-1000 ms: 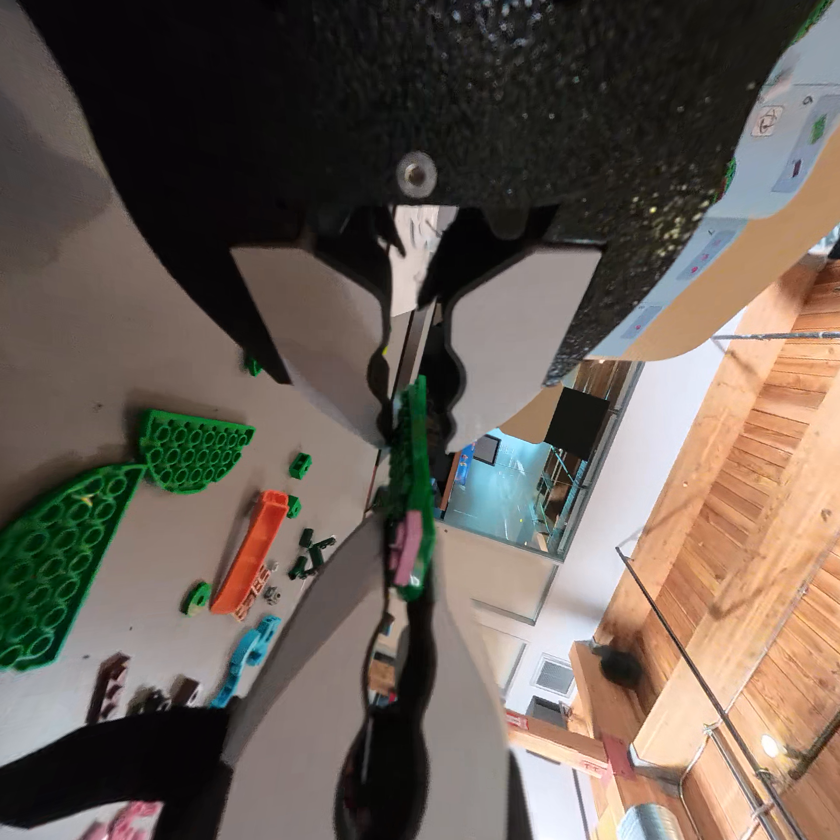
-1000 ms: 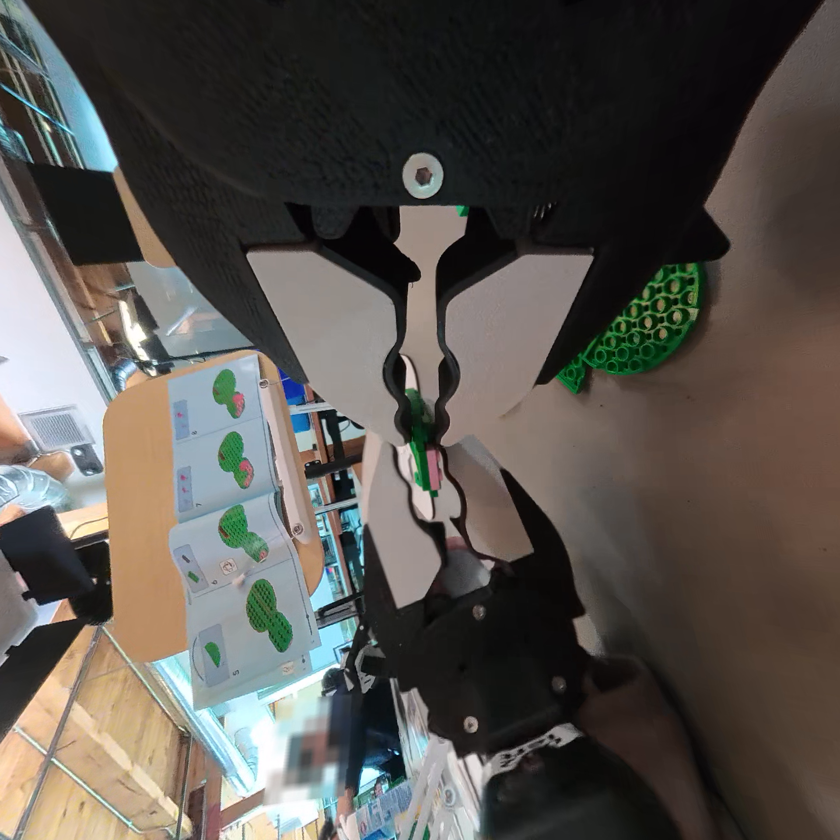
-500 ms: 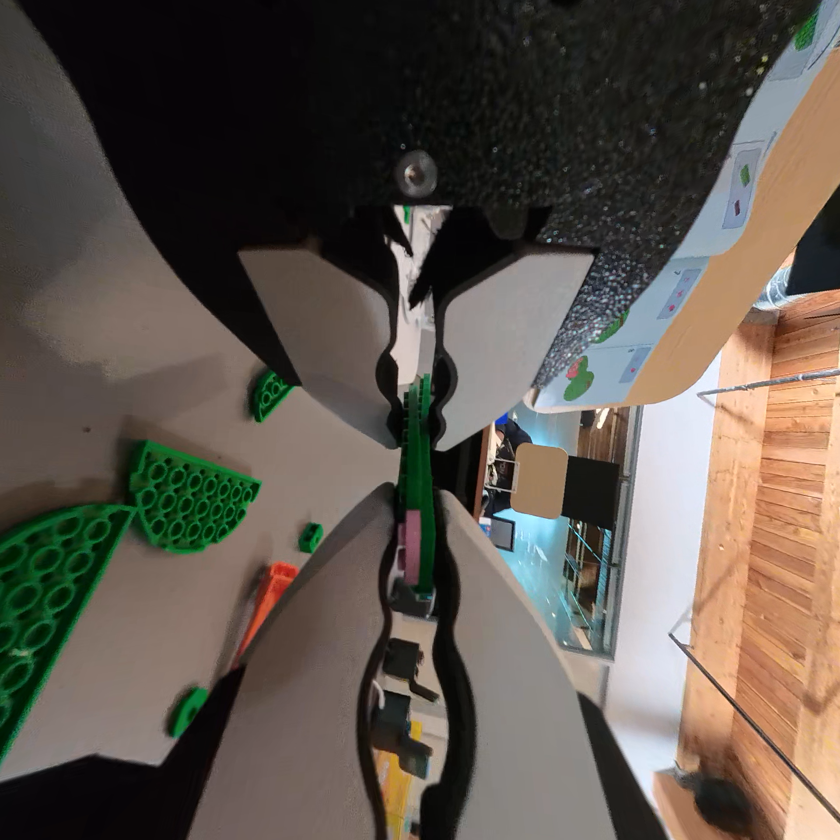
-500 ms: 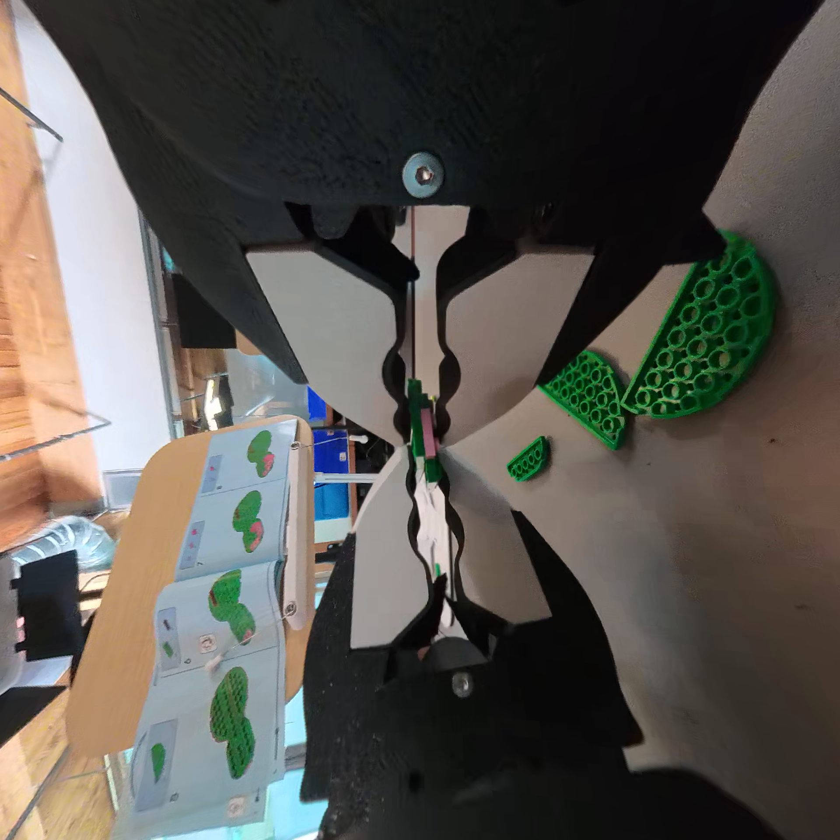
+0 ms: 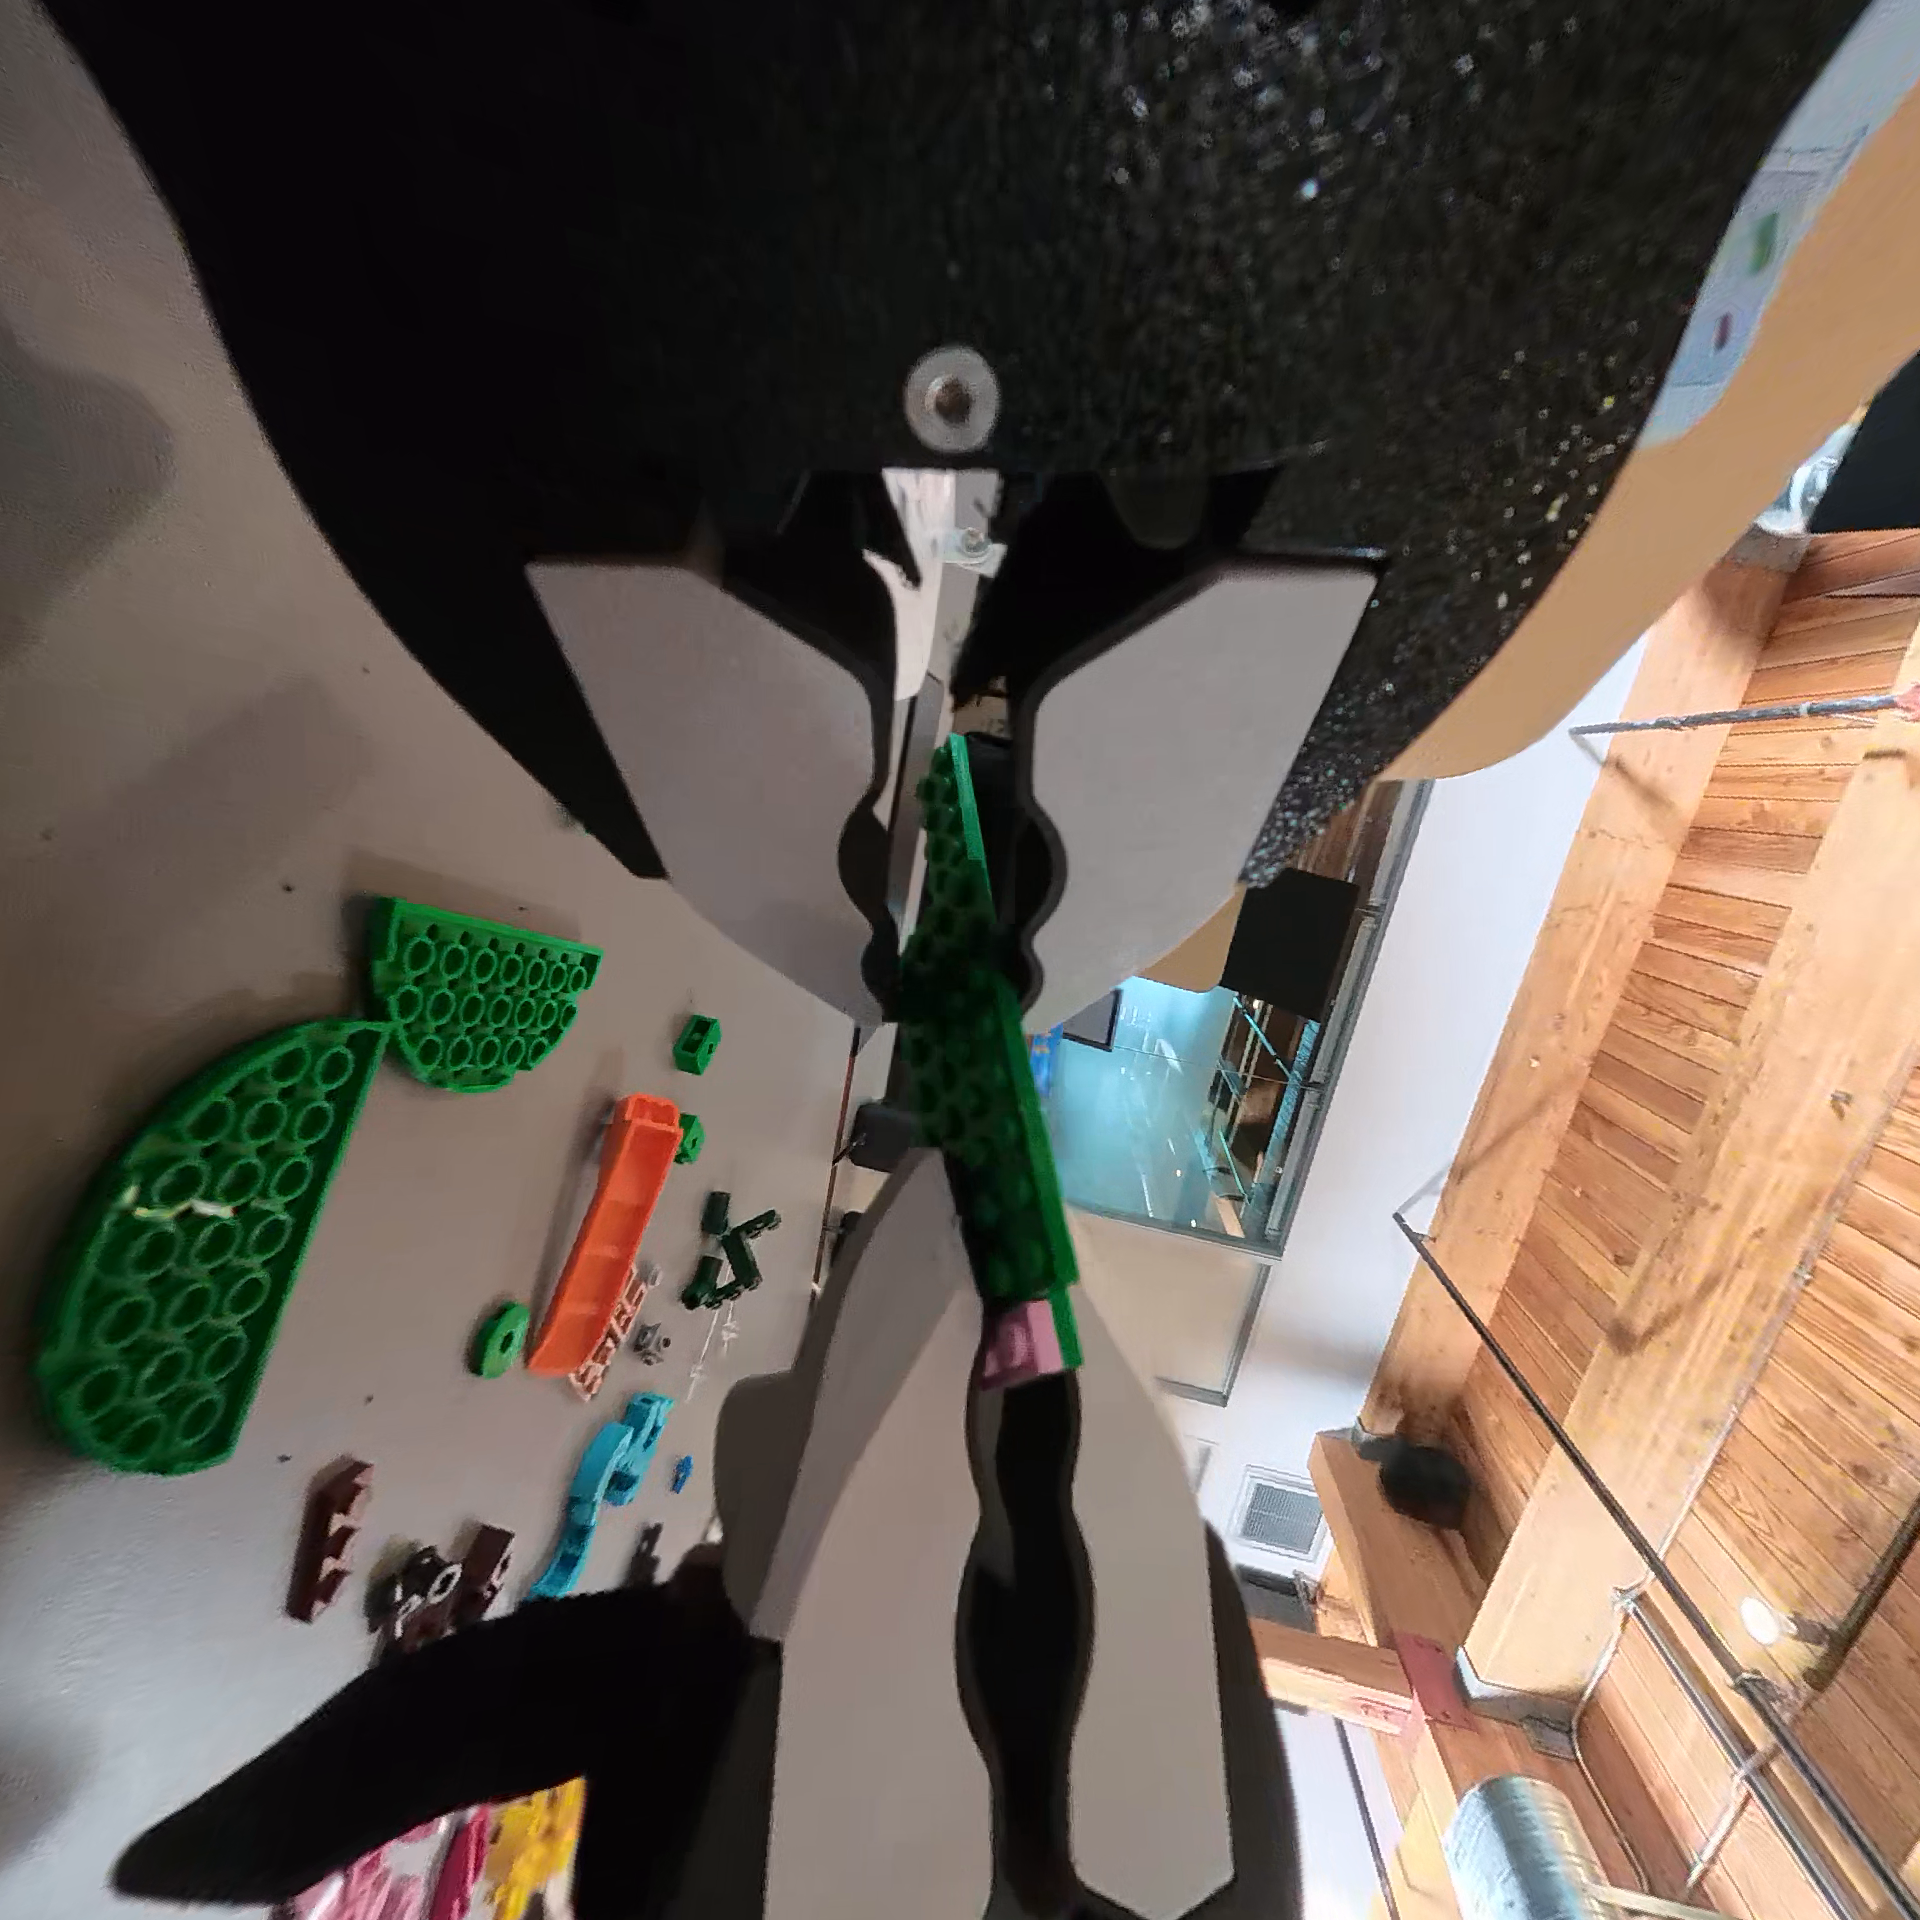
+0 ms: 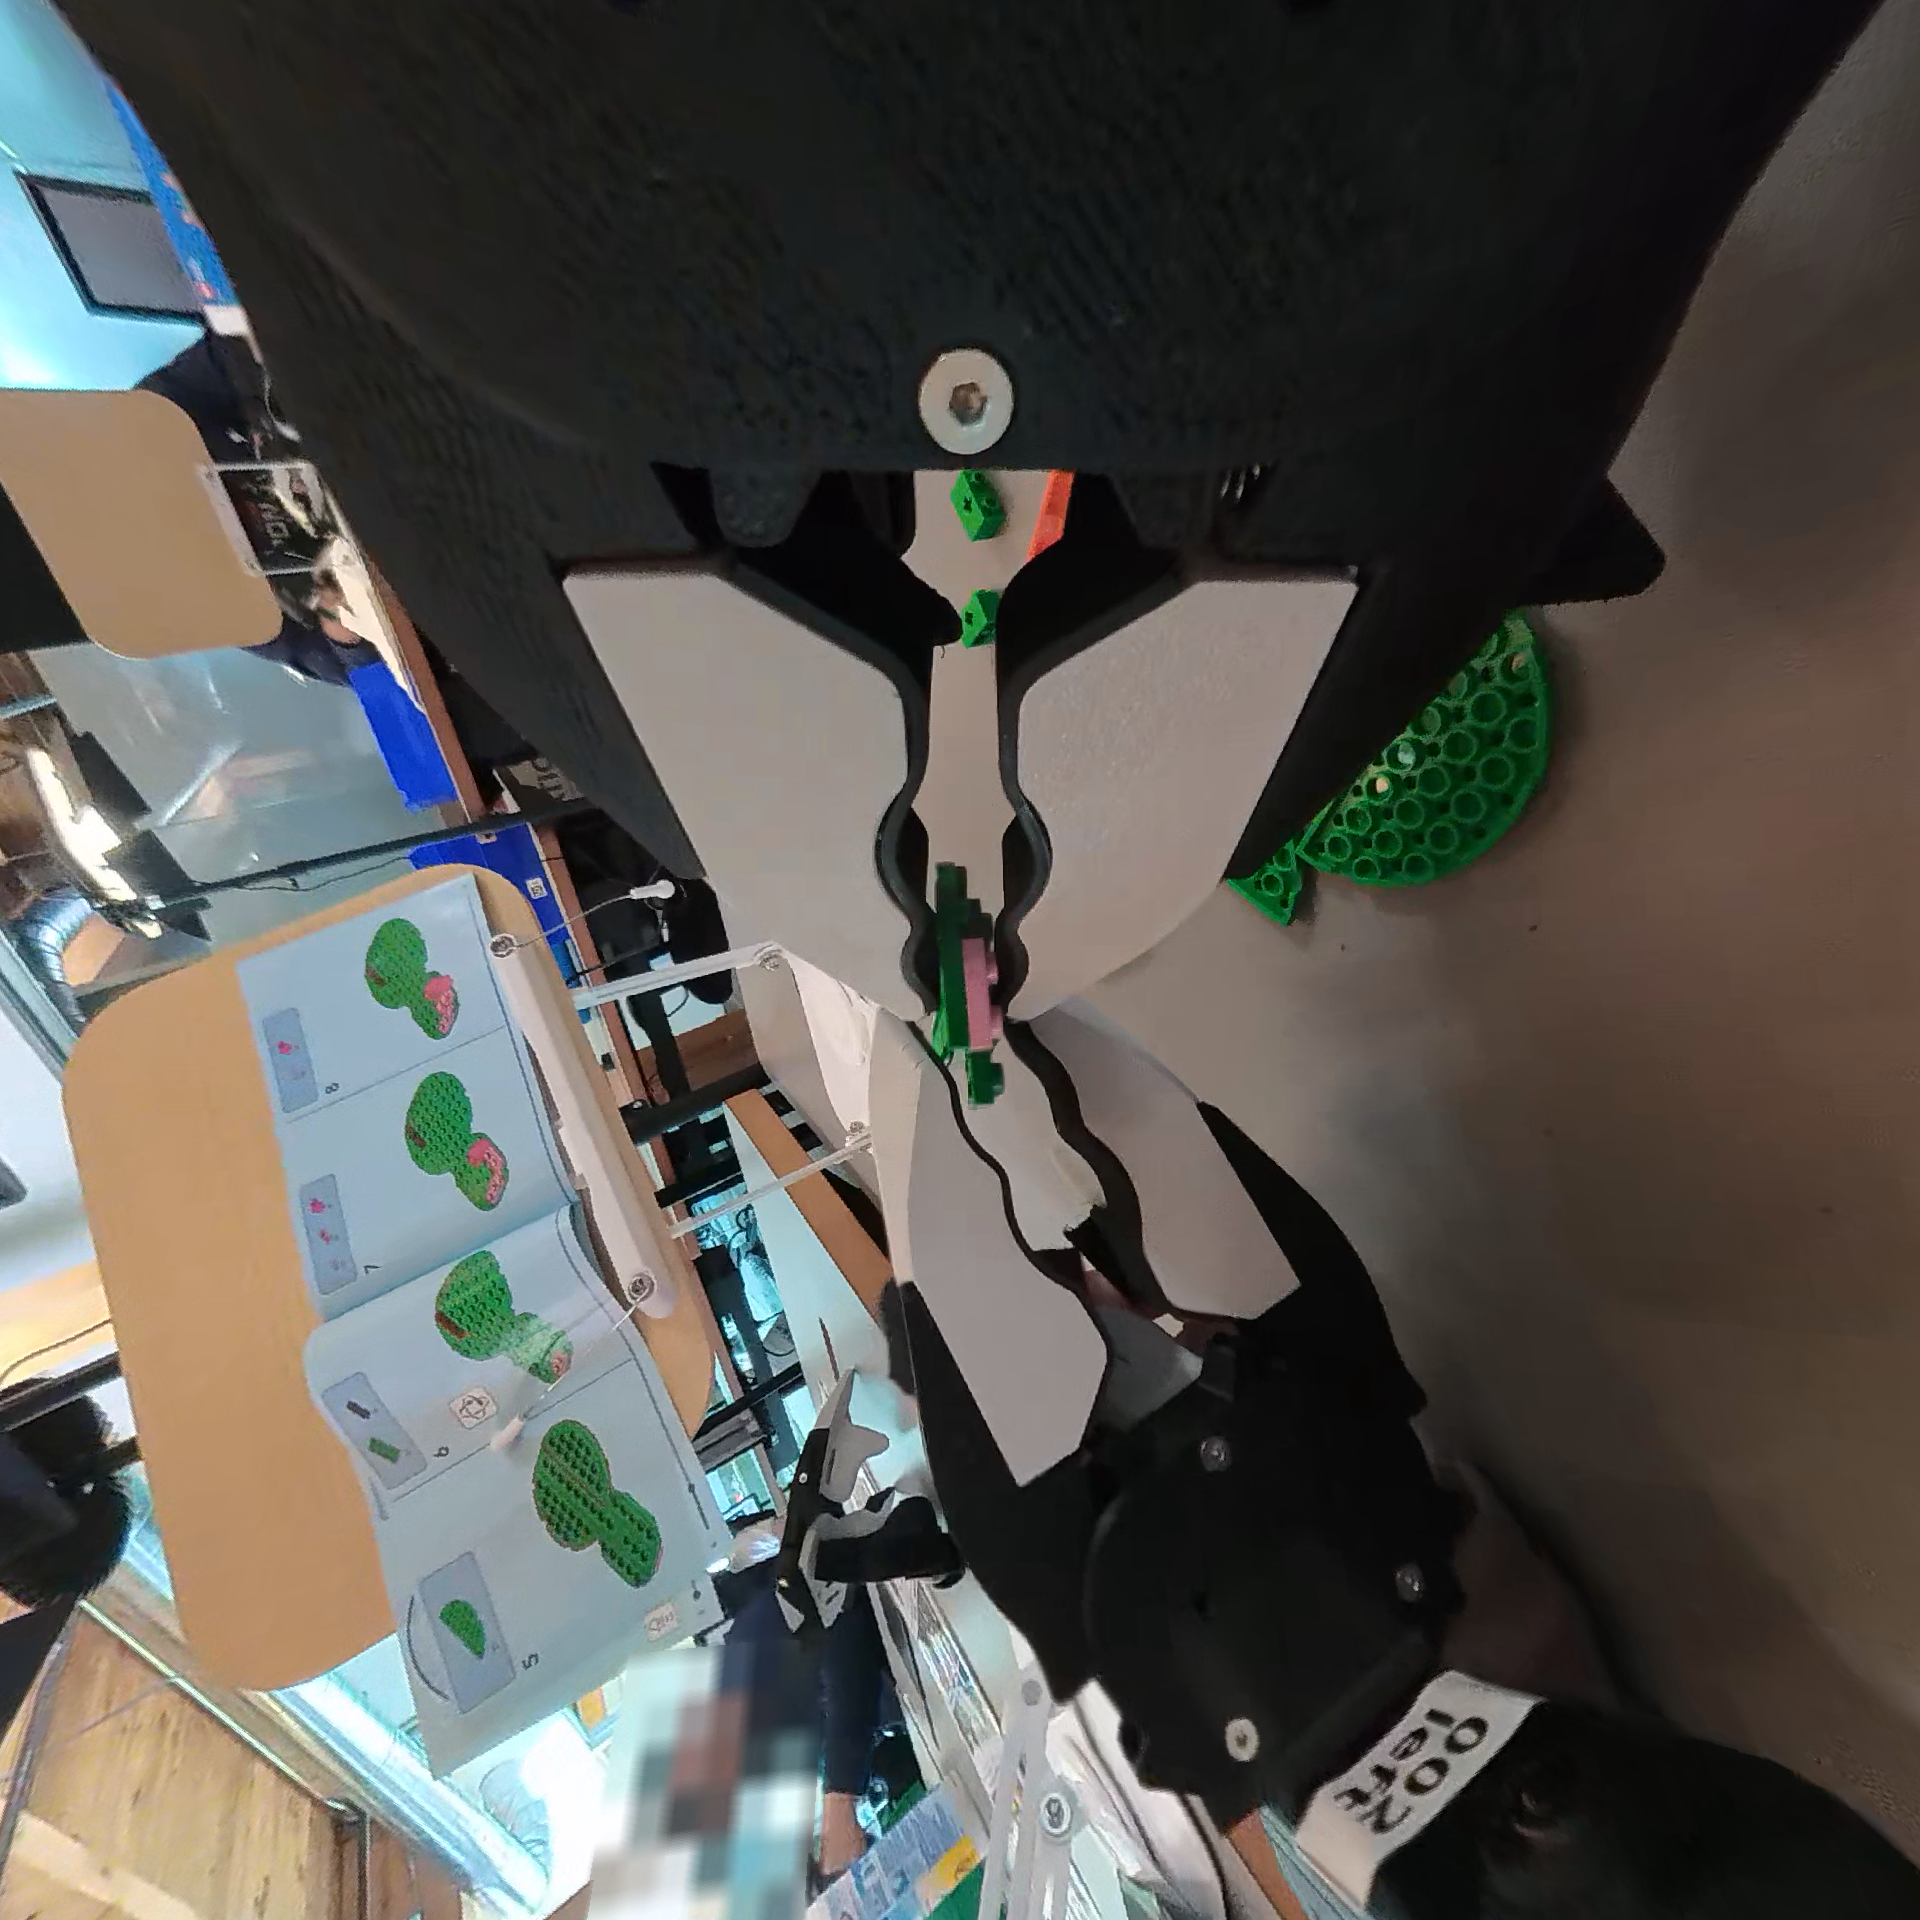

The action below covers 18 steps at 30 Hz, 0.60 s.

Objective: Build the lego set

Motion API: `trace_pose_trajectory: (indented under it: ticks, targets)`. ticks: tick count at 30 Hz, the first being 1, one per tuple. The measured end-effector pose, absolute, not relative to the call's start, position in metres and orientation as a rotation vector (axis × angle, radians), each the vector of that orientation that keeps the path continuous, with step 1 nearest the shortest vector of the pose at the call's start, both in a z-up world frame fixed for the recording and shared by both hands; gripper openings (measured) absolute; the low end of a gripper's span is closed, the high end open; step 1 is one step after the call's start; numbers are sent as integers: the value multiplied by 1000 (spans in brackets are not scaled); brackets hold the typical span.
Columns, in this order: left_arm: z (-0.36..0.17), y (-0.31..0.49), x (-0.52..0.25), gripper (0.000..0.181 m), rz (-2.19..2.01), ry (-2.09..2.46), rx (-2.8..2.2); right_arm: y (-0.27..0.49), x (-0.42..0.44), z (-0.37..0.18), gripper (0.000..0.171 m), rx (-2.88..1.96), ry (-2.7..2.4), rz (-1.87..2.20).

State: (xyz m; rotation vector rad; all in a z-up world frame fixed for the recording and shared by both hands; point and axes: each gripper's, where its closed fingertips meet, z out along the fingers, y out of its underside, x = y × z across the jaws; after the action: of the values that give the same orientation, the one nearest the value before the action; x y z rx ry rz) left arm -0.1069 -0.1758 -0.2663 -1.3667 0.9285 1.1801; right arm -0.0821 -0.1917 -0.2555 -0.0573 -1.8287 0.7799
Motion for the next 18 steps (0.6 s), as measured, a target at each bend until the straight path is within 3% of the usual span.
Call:
trace_pose_trajectory:
  ticks: [6, 13, 18]
  targets:
    - [-262, -179, -112, 10, 947, 783, -1428, -186, -86, -243, 26, -196, -1799, 814]
    - [-274, -180, -103, 10, 588, 730, -1549, -176, -92, -259, 26, -211, -1876, 476]
    - [-277, -183, -97, 10, 428, 735, -1585, -179, -89, -259, 20, -261, -1919, 495]
